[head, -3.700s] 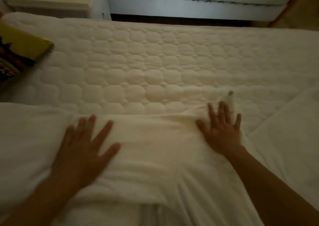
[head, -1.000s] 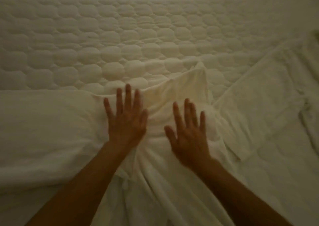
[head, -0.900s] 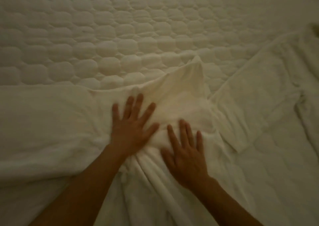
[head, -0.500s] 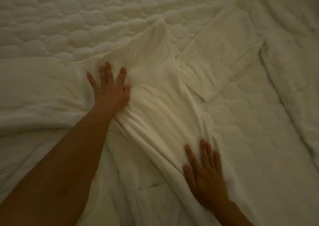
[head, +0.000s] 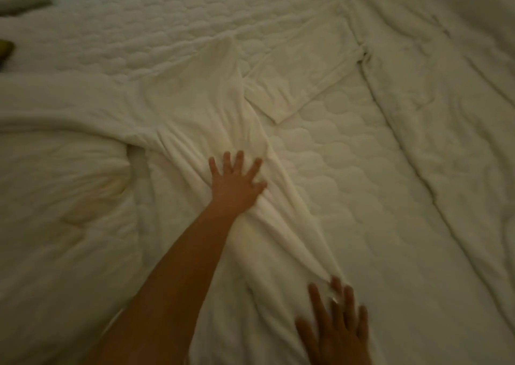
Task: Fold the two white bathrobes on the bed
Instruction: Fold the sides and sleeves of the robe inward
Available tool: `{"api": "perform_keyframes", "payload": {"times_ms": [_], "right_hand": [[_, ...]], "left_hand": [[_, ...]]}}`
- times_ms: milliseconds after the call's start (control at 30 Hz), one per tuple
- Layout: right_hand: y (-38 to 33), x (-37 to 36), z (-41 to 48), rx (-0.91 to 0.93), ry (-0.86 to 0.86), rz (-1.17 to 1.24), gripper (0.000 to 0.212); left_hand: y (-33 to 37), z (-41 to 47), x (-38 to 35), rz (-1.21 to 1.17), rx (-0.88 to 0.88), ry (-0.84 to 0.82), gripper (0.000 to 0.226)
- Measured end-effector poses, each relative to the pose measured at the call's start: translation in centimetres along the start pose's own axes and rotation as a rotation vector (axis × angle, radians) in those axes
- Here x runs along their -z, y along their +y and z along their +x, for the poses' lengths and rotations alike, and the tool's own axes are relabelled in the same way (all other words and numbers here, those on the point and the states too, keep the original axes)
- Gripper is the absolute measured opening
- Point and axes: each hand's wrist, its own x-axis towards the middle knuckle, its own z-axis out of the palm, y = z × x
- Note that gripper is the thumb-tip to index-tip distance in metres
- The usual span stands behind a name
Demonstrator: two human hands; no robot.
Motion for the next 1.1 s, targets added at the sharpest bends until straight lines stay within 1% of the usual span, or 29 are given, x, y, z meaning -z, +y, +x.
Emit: {"api": "perform_keyframes", "payload": {"times_ms": [67,100,167,200,233,333,400,433,467,500,533,567,600,633,667,700,733,767,800,833,867,933,1033,1100], "right_hand": [[0.4,-0.2,0.4,0.007,-0.038,-0.004,0.072],[0.4,0.0,0.5,0.025,-0.068,-0.013,0.071],[0.4,0.1,0.7,0.056,-0.097,-0.006,0.073],[0.3,0.3,0.9,0.061,-0.085,0.013,0.074],[0.3,0.7,1.0,0.073,-0.084,0.027,0.075],[1.3,2.6,0.6,0.152,-0.108,0.065,0.079],[3.0,4.8,-0.2,0.079,-0.097,0.231,0.076],[3.9,5.8,-0.7,0.003,-0.120,0.304,0.074],[4.9,6.5,-1.5,-0.057,-0.163,0.325,0.072],[5.9,6.8,-2.7,-0.074,-0.183,0.279,0.072],[6.7,6.8,-4.1,-0.044,-0.170,0.200,0.071],[7.3,6.4,-5.5,0.024,-0.132,0.126,0.067],[7.6,5.9,-7.1,0.105,-0.085,0.078,0.062],[7.8,5.4,-8.6,0.185,-0.038,0.065,0.056],[7.8,5.1,-9.7,0.260,0.005,0.065,0.054],[7.7,4.7,-10.5,0.297,0.008,0.057,0.058],[7.3,4.3,-11.3,0.291,-0.026,0.026,0.067],[6.8,4.1,-12.0,0.273,-0.071,0.002,0.074],[6.2,4.0,-12.6,0.250,-0.098,0.008,0.075],[5.6,3.9,-13.1,0.224,-0.109,0.069,0.069],[5.0,4.1,-13.2,0.177,-0.116,0.180,0.059],[4.4,4.5,-13.8,0.081,-0.148,0.390,0.045],[4.6,5.8,-15.4,0.167,-0.044,0.589,0.031],[5.2,6.4,-16.5,0.190,0.019,0.706,0.010]], "left_hand": [[2.9,-4.4,-1.7,-0.082,0.061,-0.031,0.072],[4.3,-7.3,-3.5,-0.115,0.079,-0.017,0.073],[7.3,-12.9,-7.7,-0.123,0.088,0.124,0.073],[8.3,-15.1,-9.3,-0.132,0.086,0.169,0.073],[9.2,-17.0,-10.5,-0.154,0.096,0.181,0.073],[11.0,-21.8,-11.9,-0.261,0.151,0.127,0.069],[11.7,-24.9,-12.7,-0.332,0.113,0.108,0.069],[12.2,-26.6,-12.9,-0.410,0.091,0.110,0.070],[12.8,-28.1,-13.0,-0.521,0.123,0.130,0.070],[13.4,-29.4,-12.9,-0.689,0.226,0.155,0.072],[13.9,-30.2,-12.6,-0.900,0.387,0.143,0.076],[14.3,-30.8,-12.4,-1.092,0.540,0.118,0.078],[14.8,-31.2,-12.3,-1.228,0.650,0.084,0.075],[15.2,-31.3,-12.0,-1.315,0.685,0.042,0.064],[15.6,-31.4,-11.7,-1.358,0.684,0.033,0.047],[15.8,-31.5,-11.5,-1.408,0.669,0.041,0.029],[16.0,-31.7,-11.3,-1.508,0.646,0.035,0.014],[16.2,-32.0,-10.8,-1.651,0.616,0.013,0.005],[16.2,-32.3,-10.5,-1.803,0.575,-0.025,0.004],[16.3,-32.6,-10.8,-1.915,0.553,-0.048,0.012],[16.1,-33.0,-10.8,-1.974,0.559,-0.052,0.022],[15.7,-34.3,-10.8,-2.051,0.595,-0.007,0.034],[14.9,-36.9,-9.8,-2.287,0.598,0.015,0.046],[14.3,-38.6,-10.0,-2.529,0.621,-0.008,0.049]]}}
